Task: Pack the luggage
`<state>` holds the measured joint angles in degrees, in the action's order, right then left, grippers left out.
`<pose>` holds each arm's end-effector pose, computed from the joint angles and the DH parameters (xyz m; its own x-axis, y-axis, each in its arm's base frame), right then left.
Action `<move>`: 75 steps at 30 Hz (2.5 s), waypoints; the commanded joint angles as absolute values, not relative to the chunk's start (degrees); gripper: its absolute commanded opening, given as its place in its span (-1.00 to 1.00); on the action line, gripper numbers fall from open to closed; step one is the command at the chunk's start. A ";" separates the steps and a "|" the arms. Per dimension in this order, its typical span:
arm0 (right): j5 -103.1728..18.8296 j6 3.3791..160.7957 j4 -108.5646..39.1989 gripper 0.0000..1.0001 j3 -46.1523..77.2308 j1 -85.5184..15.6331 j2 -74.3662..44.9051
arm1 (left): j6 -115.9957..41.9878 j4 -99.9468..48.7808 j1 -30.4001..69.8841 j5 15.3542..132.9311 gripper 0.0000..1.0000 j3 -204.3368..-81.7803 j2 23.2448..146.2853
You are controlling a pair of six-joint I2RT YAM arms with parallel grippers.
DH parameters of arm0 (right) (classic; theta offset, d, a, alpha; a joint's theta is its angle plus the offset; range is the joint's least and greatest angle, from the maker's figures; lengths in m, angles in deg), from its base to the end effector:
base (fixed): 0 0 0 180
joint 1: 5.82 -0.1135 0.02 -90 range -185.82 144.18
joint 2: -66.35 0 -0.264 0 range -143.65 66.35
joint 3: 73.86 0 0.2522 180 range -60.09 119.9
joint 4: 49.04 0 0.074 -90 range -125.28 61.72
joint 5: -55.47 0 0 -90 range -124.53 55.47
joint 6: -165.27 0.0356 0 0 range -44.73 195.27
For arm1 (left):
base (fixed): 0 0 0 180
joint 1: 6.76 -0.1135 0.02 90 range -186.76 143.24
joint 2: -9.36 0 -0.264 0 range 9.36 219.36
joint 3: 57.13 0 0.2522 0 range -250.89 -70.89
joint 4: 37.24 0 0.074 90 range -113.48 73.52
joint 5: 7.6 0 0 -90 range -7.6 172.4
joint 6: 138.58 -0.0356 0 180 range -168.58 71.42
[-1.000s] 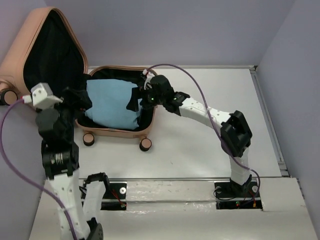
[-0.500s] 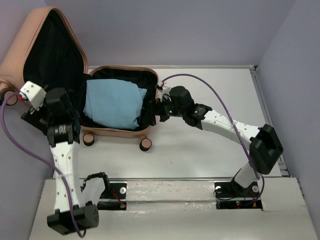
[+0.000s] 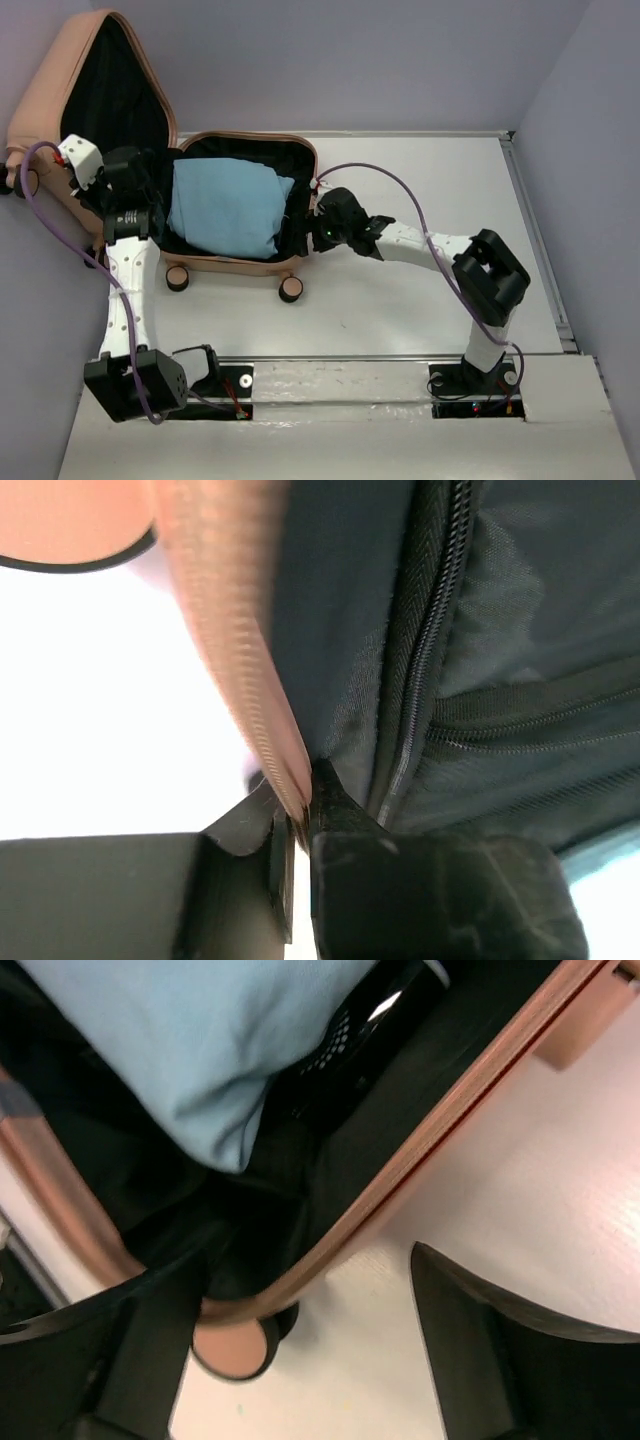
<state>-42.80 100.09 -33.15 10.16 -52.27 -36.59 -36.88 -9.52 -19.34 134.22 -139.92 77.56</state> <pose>0.2770 0.2988 0.2267 -0.6922 -0.1252 -0.7107 -0.5597 0.7148 0.4192 0.2472 0.0838 0.4003 -0.0383 -0.1370 -0.9898 -0.9084 0.4175 -0.0226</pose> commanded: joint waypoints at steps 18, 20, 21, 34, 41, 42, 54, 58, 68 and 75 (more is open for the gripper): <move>-39.18 99.10 -35.81 -0.86 -5.92 -44.25 -23.78 | -30.72 -15.55 67.64 122.33 0.81 -130.64 58.75; -39.80 98.48 -33.63 -0.86 -8.75 -41.18 -20.17 | -31.97 -16.18 71.10 113.31 0.96 -134.15 61.54; -39.98 98.21 -33.00 -0.86 -10.16 -39.67 -18.31 | -32.41 -16.18 72.68 109.60 0.98 -136.43 63.13; -30.49 94.43 -11.39 0.02 -5.96 -31.13 6.22 | -26.62 -7.21 34.96 98.43 0.95 -152.05 72.12; -51.45 94.71 -7.35 -0.86 -7.45 -35.59 17.63 | -23.53 -10.92 -2.17 77.50 0.98 -161.03 85.17; -53.06 94.09 -6.11 -0.87 -6.75 -37.79 18.53 | -24.32 -10.39 -3.06 76.79 0.98 -163.94 88.51; -46.05 96.80 -7.94 -0.86 -6.30 -63.02 6.42 | -25.74 -7.99 -11.50 57.20 0.98 -211.25 134.95; -41.13 97.51 -10.66 -0.86 -6.74 -65.14 -0.70 | -21.87 -17.48 -11.68 47.10 0.92 -214.50 145.66; -25.57 96.89 -18.13 -0.86 -4.46 -61.90 -13.62 | -32.30 -18.65 -7.02 36.25 0.71 -208.63 155.52; -26.17 94.88 -25.34 -0.86 -3.50 -53.20 -15.21 | -34.09 -22.49 -2.37 43.37 0.69 -183.34 140.99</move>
